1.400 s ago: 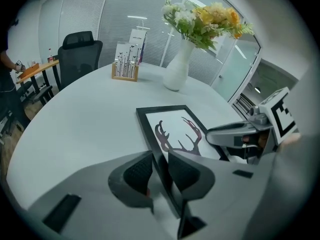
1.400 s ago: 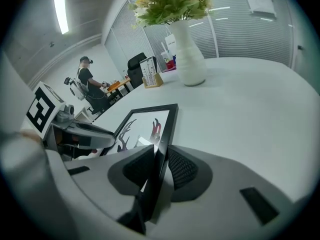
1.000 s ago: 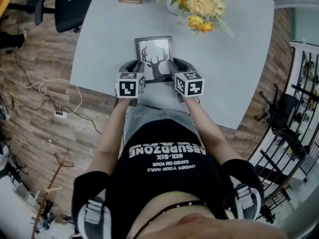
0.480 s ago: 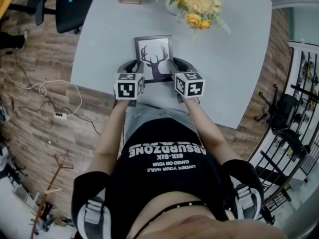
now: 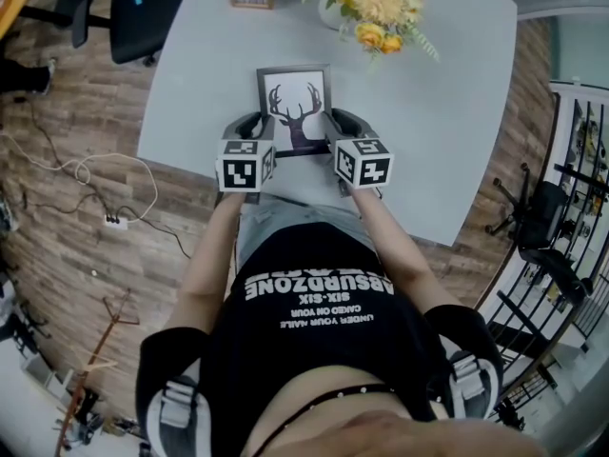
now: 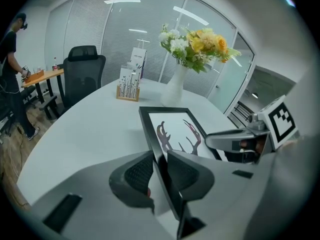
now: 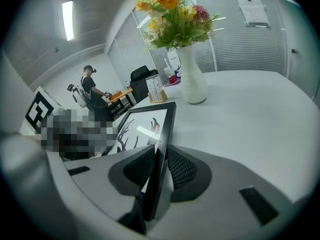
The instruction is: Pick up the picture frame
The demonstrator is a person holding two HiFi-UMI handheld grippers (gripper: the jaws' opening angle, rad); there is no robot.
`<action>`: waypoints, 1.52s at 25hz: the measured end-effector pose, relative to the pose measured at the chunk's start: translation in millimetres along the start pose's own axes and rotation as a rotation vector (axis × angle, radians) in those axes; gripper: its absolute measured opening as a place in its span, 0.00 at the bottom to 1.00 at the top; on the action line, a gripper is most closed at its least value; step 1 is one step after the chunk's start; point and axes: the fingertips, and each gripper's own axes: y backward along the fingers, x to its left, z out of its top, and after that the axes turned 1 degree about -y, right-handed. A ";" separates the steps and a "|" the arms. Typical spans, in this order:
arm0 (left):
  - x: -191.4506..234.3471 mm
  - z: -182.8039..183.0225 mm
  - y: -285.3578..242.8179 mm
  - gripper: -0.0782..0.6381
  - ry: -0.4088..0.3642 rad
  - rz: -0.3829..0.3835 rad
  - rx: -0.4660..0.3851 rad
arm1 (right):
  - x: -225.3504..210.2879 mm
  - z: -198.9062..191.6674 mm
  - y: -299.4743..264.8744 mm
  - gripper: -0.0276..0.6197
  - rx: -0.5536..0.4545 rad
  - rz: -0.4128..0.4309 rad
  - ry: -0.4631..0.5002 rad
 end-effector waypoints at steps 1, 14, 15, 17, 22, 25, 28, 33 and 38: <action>-0.1 1.1 1.9 0.25 -0.001 0.000 -0.005 | 1.0 0.9 1.1 0.18 -0.005 0.001 -0.001; -3.9 16.9 28.9 0.24 -0.025 -0.005 -0.078 | 16.6 16.5 21.3 0.18 -0.083 -0.002 0.005; -4.3 17.6 31.1 0.24 -0.026 -0.006 -0.083 | 17.9 17.9 23.0 0.18 -0.088 -0.003 0.008; -4.7 19.0 34.5 0.24 -0.028 -0.008 -0.093 | 20.2 20.1 25.7 0.18 -0.097 -0.004 0.014; -6.4 25.2 46.7 0.24 -0.036 -0.010 -0.124 | 27.7 27.4 34.6 0.18 -0.123 0.000 0.031; -7.8 29.6 57.1 0.24 -0.038 -0.011 -0.151 | 34.5 33.7 42.2 0.18 -0.146 0.003 0.049; -8.3 33.8 66.9 0.24 -0.034 -0.011 -0.177 | 41.7 40.9 50.2 0.18 -0.167 0.008 0.071; -11.3 41.9 84.2 0.24 -0.035 -0.008 -0.226 | 51.8 52.4 63.7 0.18 -0.209 0.017 0.101; -15.4 43.9 96.1 0.24 -0.049 -0.004 -0.260 | 57.4 55.5 71.7 0.18 -0.229 0.029 0.120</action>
